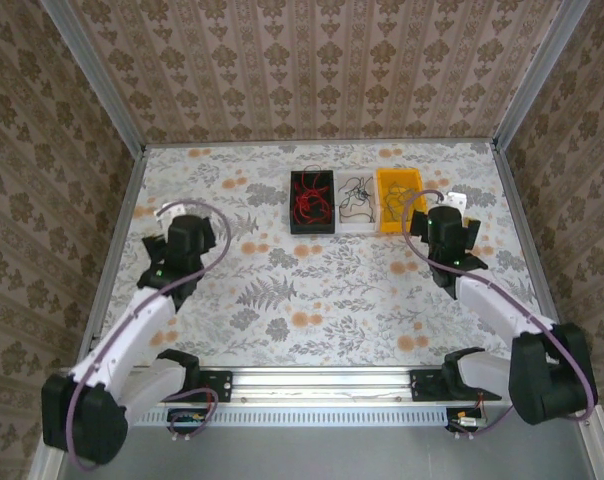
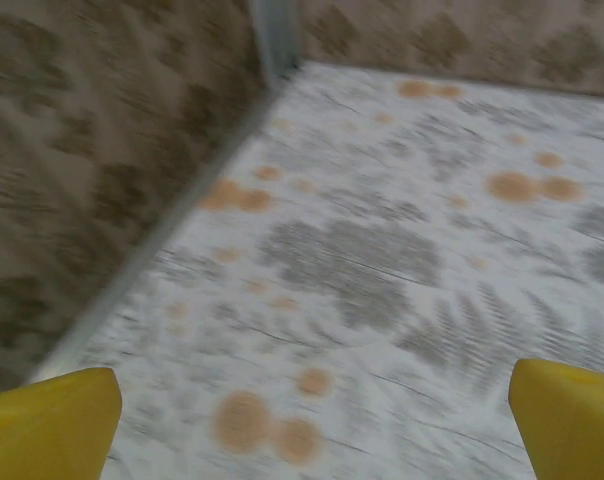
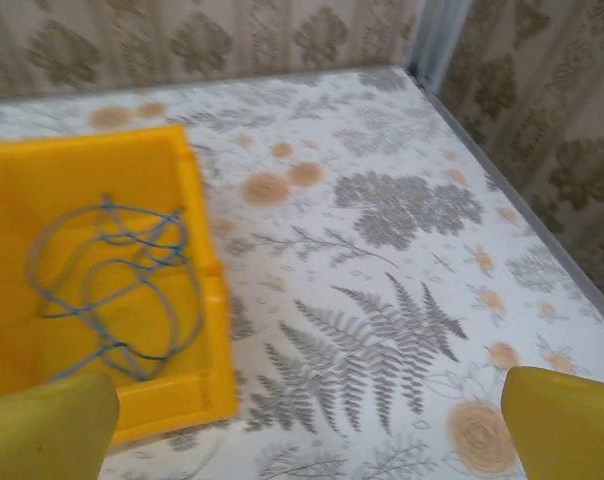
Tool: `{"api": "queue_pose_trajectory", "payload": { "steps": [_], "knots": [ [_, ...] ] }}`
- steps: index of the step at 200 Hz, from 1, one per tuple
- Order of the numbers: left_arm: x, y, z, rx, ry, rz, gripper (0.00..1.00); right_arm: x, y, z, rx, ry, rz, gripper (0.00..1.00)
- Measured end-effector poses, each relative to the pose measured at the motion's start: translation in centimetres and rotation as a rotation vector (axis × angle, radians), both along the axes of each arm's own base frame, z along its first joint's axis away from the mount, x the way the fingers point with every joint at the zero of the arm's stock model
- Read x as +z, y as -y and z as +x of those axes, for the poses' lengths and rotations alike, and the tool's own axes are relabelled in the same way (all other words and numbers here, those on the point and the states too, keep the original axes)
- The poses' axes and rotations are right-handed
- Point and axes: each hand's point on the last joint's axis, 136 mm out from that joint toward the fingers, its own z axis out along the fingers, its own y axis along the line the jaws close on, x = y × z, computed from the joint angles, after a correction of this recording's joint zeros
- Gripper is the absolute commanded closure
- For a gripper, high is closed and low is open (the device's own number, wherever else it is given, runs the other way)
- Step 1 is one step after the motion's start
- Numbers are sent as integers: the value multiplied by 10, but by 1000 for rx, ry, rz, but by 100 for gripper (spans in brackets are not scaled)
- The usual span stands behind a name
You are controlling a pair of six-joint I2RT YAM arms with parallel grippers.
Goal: Untangle the cables
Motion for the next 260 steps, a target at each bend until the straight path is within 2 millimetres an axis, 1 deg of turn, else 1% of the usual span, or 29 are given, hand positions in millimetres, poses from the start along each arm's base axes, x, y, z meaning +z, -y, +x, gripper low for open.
{"api": "queue_pose_trajectory", "payload": {
  "steps": [11, 25, 34, 42, 51, 59, 70, 89, 96, 113, 132, 143, 154, 169, 181, 194, 223, 260],
  "knots": [
    [-14, -12, -7, 28, 5, 54, 0, -14, 5, 7, -16, -24, -18, 0],
    [-39, -20, -11, 39, -27, 114, 0, -33, 3, 19, 5, -50, -46, 0],
    [-56, -24, -11, 45, -67, 146, 0, -46, 0, 28, 26, -59, -63, 0],
    [-67, -28, -9, 57, -94, 166, 0, -56, -2, 32, 43, -70, -70, 0],
    [-74, -31, -4, 67, -108, 179, 0, -67, -5, 33, 66, -90, -71, 0],
    [-79, -32, 3, 70, -115, 188, 0, -72, -7, 32, 89, -90, -63, 0],
    [-87, -32, 12, 62, -124, 199, 0, -74, -7, 31, 110, -67, -46, 0],
    [-99, -25, 29, 14, -148, 215, 0, -76, -2, 28, 148, -20, 6, 0],
    [-101, -22, 36, -8, -148, 217, 0, -77, 1, 27, 162, 2, 25, 0],
    [-98, -16, 53, -56, -112, 210, 0, -80, 4, 25, 179, 17, 49, 0],
    [-95, -17, 69, -99, -55, 184, 0, -74, -2, 28, 214, 48, 64, 0],
    [-99, -22, 75, -119, -45, 152, 0, -70, -7, 30, 230, 67, 66, 0],
    [-102, -27, 78, -141, -34, 120, 0, -67, -9, 32, 241, 82, 67, 0],
    [-102, -33, 78, -160, 26, 89, 0, -65, -11, 33, 247, 92, 69, 0],
    [-110, -30, 73, -186, 20, 71, 0, -64, -11, 34, 247, 97, 68, 0],
    [-113, -25, 74, -214, 23, 58, 0, -63, -11, 34, 247, 99, 68, 0],
    [-105, -19, 78, -244, 60, 49, 0, -63, -11, 34, 250, 99, 69, 0],
    [-103, -16, 79, -260, 73, 44, 0, -64, -12, 34, 264, 99, 80, 0]
  ]
}}
